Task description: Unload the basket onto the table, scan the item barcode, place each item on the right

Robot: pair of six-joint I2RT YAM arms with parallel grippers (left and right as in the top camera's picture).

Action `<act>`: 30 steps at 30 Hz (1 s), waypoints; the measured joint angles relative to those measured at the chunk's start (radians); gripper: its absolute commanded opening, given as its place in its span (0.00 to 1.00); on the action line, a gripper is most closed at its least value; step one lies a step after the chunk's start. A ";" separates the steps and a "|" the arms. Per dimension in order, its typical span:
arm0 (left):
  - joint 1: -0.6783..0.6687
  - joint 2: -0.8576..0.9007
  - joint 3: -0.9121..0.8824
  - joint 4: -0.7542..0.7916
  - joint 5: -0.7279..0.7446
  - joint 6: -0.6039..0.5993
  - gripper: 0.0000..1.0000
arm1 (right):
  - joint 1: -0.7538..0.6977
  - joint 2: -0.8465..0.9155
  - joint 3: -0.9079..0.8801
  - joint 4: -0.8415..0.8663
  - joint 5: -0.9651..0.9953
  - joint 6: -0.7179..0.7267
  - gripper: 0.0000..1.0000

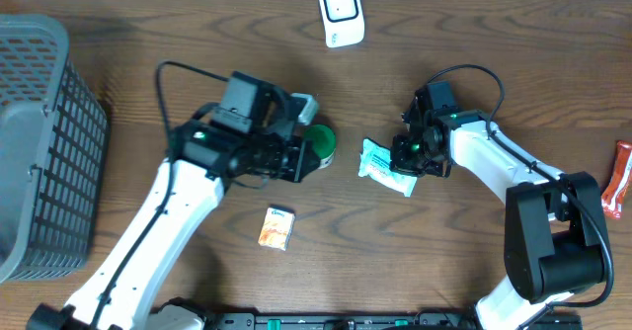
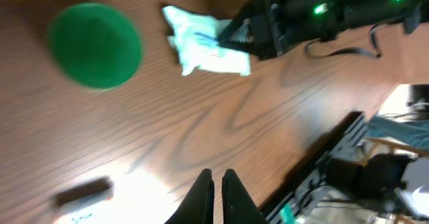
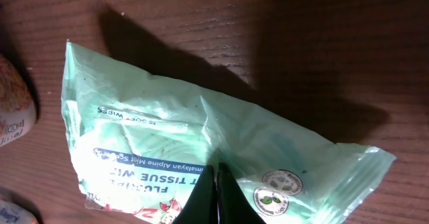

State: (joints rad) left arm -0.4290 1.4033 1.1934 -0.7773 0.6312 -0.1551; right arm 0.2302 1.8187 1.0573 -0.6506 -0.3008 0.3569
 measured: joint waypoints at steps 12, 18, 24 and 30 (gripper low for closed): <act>-0.112 0.170 0.000 0.221 0.044 -0.249 0.08 | 0.000 0.000 0.000 -0.002 0.002 0.026 0.01; -0.124 0.325 0.000 0.304 0.048 -0.350 0.07 | -0.001 0.001 0.001 -0.003 0.001 0.027 0.01; -0.124 0.377 -0.002 0.429 0.051 -0.451 0.07 | -0.005 0.001 0.001 -0.004 0.001 0.027 0.01; -0.135 0.394 -0.002 0.518 0.052 -0.543 0.07 | -0.005 0.001 0.001 -0.004 0.001 0.034 0.01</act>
State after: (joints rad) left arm -0.5640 1.7973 1.1915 -0.2588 0.6830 -0.6983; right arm 0.2256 1.8194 1.0584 -0.6544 -0.2996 0.3908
